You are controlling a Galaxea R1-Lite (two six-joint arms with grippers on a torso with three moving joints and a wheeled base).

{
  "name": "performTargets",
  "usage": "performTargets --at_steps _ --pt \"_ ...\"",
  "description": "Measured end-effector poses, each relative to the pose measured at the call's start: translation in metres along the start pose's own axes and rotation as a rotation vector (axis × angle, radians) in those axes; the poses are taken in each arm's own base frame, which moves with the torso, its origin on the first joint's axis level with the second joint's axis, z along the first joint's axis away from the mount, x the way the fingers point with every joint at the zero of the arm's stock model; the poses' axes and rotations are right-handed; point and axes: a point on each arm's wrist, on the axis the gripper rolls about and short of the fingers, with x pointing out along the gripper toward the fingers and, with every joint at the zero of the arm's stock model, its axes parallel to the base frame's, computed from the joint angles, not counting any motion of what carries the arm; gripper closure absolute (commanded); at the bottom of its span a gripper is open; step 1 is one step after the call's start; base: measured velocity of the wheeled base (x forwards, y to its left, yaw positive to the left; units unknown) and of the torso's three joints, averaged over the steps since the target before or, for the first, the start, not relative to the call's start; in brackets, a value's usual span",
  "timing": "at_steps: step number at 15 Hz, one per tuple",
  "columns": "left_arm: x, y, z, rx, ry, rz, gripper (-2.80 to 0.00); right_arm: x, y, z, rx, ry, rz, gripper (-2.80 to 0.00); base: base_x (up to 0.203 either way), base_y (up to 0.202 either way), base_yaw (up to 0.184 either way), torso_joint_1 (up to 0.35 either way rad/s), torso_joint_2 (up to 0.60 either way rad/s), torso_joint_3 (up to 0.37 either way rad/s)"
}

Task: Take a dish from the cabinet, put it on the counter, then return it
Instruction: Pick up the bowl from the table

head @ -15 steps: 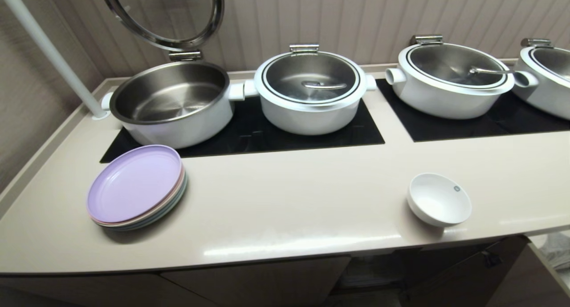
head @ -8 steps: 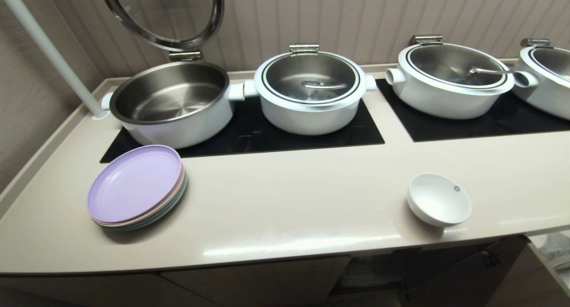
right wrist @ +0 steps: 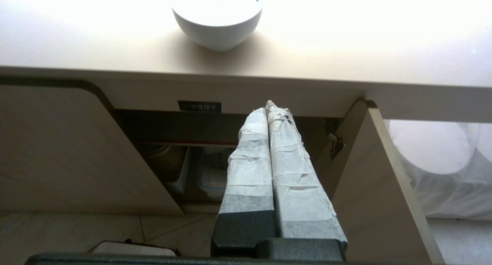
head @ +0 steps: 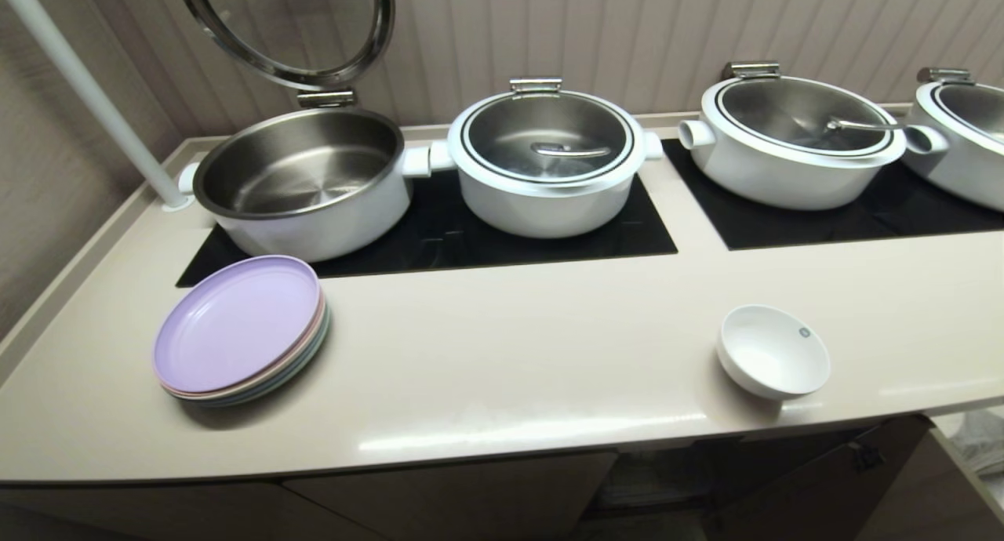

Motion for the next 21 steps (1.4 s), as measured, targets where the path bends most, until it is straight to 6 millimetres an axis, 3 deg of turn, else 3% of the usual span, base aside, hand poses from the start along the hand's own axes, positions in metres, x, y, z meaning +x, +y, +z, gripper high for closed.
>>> performTargets --at_steps 6,12,16,21 --pt "0.0 0.0 0.0 0.0 0.0 -0.001 0.0 0.019 -0.004 0.035 0.002 -0.092 -0.013 0.0 0.0 0.0 0.0 0.0 0.0 0.0" --pt "0.0 0.0 0.0 0.0 0.0 -0.001 0.0 0.048 -0.01 0.078 0.022 -0.039 -0.016 0.0 0.0 0.0 0.0 0.0 0.0 0.0" --pt "0.0 0.0 0.0 0.0 0.0 -0.001 0.0 0.069 -0.013 0.092 0.03 0.046 -0.015 0.0 0.0 0.0 0.0 0.0 0.0 0.0" --pt "0.0 0.0 0.0 0.0 0.0 -0.001 0.0 0.088 -0.014 0.091 0.036 0.131 -0.01 0.0 0.0 0.0 0.0 0.0 0.0 0.0"
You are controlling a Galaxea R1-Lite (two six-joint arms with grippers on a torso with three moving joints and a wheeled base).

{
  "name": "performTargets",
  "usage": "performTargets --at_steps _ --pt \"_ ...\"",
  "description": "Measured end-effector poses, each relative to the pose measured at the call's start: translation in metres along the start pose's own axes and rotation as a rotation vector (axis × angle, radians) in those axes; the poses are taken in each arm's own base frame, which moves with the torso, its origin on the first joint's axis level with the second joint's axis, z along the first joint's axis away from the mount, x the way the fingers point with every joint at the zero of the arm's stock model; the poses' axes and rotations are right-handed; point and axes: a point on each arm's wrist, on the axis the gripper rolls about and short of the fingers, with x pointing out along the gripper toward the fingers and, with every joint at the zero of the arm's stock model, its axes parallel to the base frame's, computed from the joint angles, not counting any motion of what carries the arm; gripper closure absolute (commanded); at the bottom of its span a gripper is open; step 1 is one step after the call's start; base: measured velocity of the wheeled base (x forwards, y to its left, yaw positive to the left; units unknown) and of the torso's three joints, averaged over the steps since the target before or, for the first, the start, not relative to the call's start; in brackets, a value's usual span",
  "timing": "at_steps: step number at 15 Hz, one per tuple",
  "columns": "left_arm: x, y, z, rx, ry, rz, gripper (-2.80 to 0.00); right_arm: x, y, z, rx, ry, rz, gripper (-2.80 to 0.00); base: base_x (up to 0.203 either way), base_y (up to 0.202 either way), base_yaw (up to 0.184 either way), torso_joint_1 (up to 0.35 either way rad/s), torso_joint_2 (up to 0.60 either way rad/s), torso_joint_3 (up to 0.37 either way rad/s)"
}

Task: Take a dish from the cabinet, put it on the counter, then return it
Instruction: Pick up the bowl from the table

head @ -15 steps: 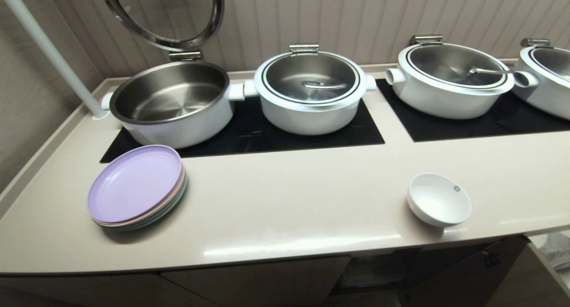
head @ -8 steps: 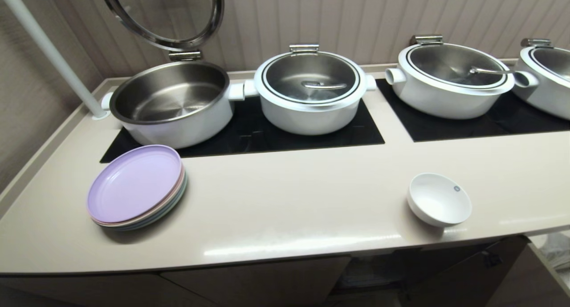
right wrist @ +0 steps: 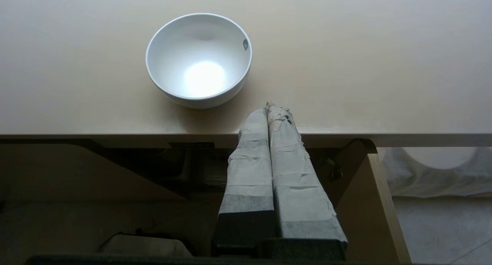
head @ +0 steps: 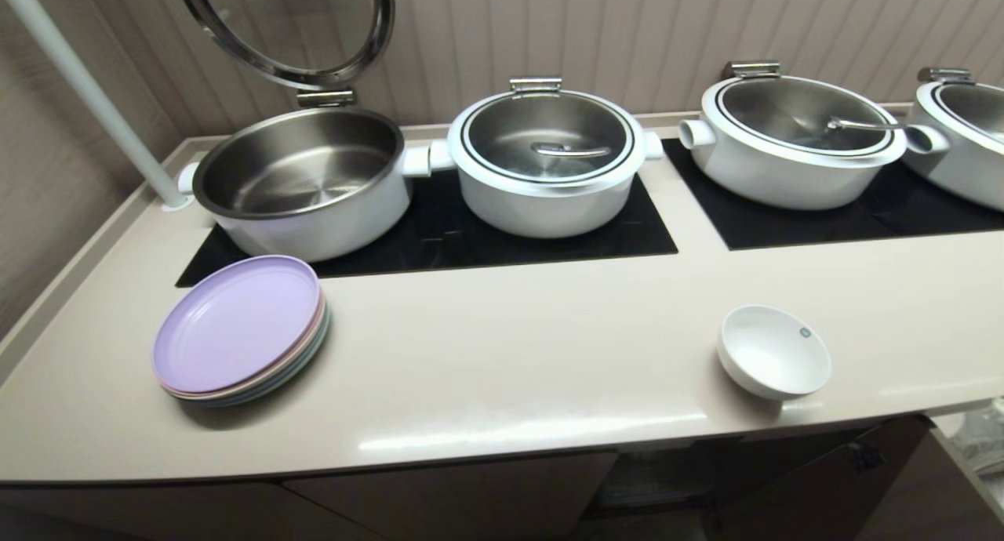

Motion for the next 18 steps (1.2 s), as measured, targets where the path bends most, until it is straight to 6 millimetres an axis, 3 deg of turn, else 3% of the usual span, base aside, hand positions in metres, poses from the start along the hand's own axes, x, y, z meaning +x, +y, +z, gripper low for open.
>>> performTargets --at_steps 11,18 --pt "0.0 0.0 0.0 0.0 0.0 0.0 0.0 0.061 -0.005 0.033 0.04 0.207 0.013 0.0 0.0 0.0 0.0 0.0 0.0 0.0" --pt "0.0 0.0 0.0 0.0 0.0 0.0 0.0 0.118 -0.009 0.046 0.049 0.348 0.025 0.0 0.0 0.0 0.0 0.0 0.0 0.0"
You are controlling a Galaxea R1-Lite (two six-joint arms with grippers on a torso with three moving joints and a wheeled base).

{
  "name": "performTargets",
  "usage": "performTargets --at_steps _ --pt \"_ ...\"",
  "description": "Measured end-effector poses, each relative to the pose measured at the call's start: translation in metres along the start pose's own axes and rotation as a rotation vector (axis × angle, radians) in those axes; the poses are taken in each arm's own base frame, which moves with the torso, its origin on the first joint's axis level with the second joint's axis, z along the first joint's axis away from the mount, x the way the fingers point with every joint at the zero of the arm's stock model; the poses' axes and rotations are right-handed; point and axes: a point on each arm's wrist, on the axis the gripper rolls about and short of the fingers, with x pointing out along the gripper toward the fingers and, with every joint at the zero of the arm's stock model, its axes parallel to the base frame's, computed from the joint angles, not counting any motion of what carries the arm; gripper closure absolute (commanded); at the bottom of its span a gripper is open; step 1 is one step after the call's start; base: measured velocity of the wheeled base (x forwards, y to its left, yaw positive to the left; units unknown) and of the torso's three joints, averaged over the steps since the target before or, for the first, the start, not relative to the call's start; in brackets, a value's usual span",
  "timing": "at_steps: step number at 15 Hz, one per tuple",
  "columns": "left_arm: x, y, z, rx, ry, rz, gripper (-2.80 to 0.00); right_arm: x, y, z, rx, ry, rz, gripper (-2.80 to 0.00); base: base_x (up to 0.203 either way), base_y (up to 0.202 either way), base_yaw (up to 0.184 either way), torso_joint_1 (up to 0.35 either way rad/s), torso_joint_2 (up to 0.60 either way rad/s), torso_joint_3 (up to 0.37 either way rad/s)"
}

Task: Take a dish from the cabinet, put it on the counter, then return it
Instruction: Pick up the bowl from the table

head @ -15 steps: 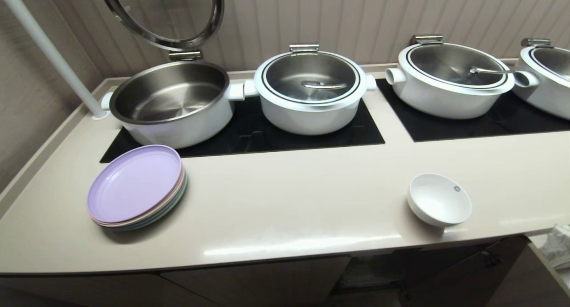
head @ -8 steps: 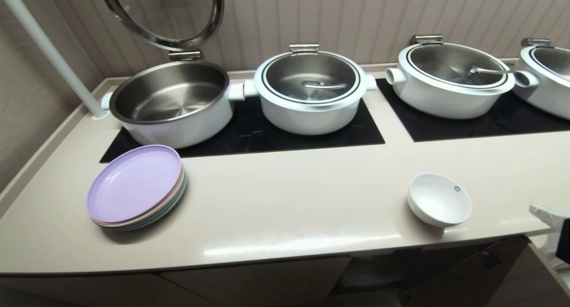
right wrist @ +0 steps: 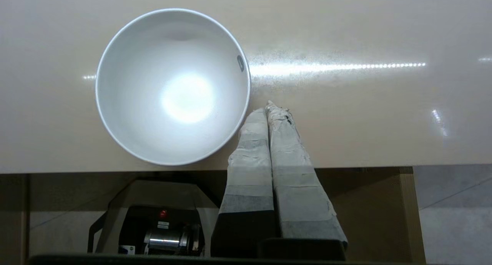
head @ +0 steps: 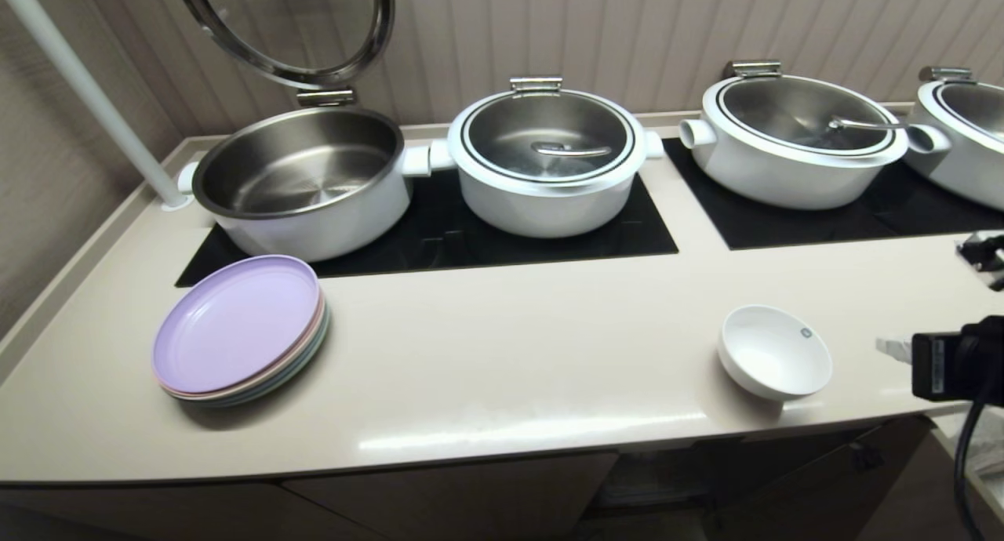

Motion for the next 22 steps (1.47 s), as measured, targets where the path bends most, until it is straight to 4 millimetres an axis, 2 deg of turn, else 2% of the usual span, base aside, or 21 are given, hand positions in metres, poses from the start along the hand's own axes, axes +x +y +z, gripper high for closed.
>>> performTargets --at_steps 5,13,14,22 --pt "0.0 0.0 0.0 0.0 0.0 0.0 0.0 0.032 0.001 0.028 -0.012 0.044 0.011 0.0 0.0 0.0 0.0 0.0 0.0 0.0" --pt "0.0 0.0 0.0 0.0 0.0 0.0 0.0 0.046 0.003 0.035 -0.02 0.173 0.022 0.0 0.0 0.0 0.0 0.0 0.0 0.0" --pt "0.0 0.0 0.0 0.0 0.0 0.0 0.0 0.046 0.003 0.034 -0.02 0.186 0.023 -2.8 0.0 0.0 0.0 0.0 0.0 0.0" --pt "0.0 0.0 0.0 0.0 0.0 0.0 0.0 0.044 0.003 0.032 -0.027 0.203 0.018 -2.8 0.0 0.0 0.0 0.0 0.0 0.0"
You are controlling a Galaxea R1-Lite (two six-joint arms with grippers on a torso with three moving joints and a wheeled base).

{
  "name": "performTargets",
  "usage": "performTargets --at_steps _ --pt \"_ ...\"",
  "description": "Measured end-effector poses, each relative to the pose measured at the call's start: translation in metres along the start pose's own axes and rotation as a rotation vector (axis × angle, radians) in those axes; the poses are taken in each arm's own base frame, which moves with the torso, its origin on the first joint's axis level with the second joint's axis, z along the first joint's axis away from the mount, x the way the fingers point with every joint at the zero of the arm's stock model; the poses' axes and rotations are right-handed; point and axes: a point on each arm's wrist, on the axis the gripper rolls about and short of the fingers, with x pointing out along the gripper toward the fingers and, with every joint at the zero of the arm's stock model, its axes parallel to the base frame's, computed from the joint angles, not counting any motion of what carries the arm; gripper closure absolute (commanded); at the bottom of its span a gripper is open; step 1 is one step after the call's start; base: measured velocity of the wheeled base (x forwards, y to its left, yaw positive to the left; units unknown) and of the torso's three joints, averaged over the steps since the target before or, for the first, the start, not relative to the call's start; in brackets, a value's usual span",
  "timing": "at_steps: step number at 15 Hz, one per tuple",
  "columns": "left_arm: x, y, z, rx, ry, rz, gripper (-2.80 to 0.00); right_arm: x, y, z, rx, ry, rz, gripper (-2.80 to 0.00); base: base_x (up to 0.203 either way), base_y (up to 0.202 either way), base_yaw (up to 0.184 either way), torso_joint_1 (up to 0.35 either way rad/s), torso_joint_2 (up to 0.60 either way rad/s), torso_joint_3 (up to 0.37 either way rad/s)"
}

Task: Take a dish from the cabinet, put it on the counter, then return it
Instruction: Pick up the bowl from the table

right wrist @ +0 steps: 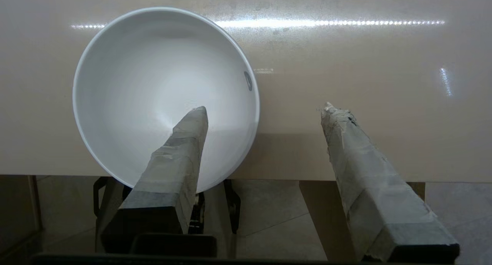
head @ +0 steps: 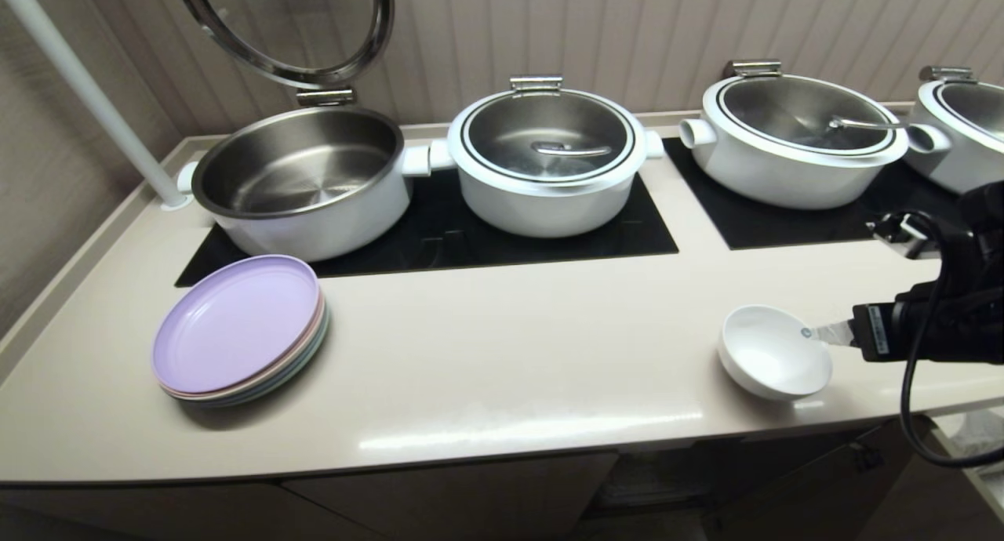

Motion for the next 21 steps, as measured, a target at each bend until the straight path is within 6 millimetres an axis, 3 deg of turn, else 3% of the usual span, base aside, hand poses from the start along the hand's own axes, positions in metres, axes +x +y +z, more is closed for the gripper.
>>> performTargets --at_steps 8,14,21 --pt "0.0 0.0 0.0 0.0 0.0 0.0 0.0 0.005 0.0 -0.002 -0.016 0.025 0.004 -2.8 0.0 0.0 0.0 0.0 0.0 0.0" --pt "0.0 0.0 0.0 0.0 0.0 -0.001 0.0 0.022 0.0 -0.003 -0.023 0.056 0.014 -2.8 0.0 0.0 0.0 0.0 0.0 0.0" --pt "0.0 0.0 0.0 0.0 0.0 0.0 0.0 0.043 0.007 0.011 -0.033 0.062 0.038 -2.8 0.0 0.0 0.0 0.0 0.0 0.0"
